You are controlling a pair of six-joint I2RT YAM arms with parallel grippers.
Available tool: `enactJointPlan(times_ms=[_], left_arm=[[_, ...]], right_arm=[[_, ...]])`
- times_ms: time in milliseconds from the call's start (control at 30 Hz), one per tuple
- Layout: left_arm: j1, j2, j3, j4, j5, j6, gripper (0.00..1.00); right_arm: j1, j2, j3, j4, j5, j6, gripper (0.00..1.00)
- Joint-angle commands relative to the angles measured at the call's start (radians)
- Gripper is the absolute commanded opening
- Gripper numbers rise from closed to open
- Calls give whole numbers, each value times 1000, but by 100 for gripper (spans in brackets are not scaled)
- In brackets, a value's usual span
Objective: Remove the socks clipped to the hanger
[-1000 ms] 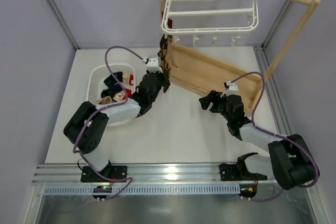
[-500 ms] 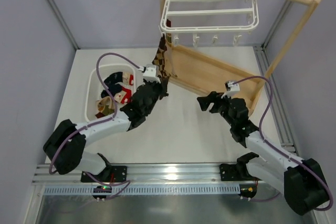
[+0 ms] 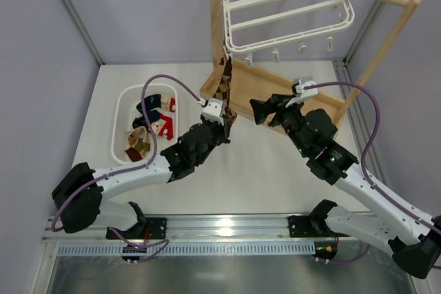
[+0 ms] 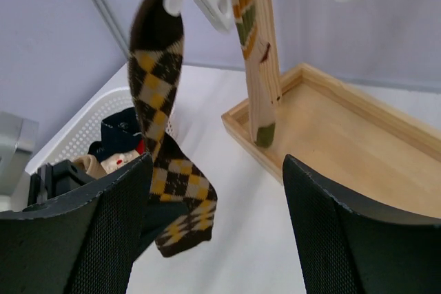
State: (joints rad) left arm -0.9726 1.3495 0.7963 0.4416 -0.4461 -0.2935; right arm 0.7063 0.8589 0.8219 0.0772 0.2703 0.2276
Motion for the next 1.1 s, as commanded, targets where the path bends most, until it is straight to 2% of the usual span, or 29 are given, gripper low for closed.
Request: enactJointPlan(times_ms=[0,333,633,1067], left_arm=[[-21,-55,-17,14,-16,11,0],[-89,-64,-6,-29,12,2,0],[-126,-46,7,-32,-13,19,0],[-144,-93,-9,-24,-39,37,0]], right_arm=[[48,81,133,-71,60,-97,77],[128,295,443,-134,161,-208,77],[170,341,554,-188,213,-224,77],[174,572,786,-315,354,-248,77]])
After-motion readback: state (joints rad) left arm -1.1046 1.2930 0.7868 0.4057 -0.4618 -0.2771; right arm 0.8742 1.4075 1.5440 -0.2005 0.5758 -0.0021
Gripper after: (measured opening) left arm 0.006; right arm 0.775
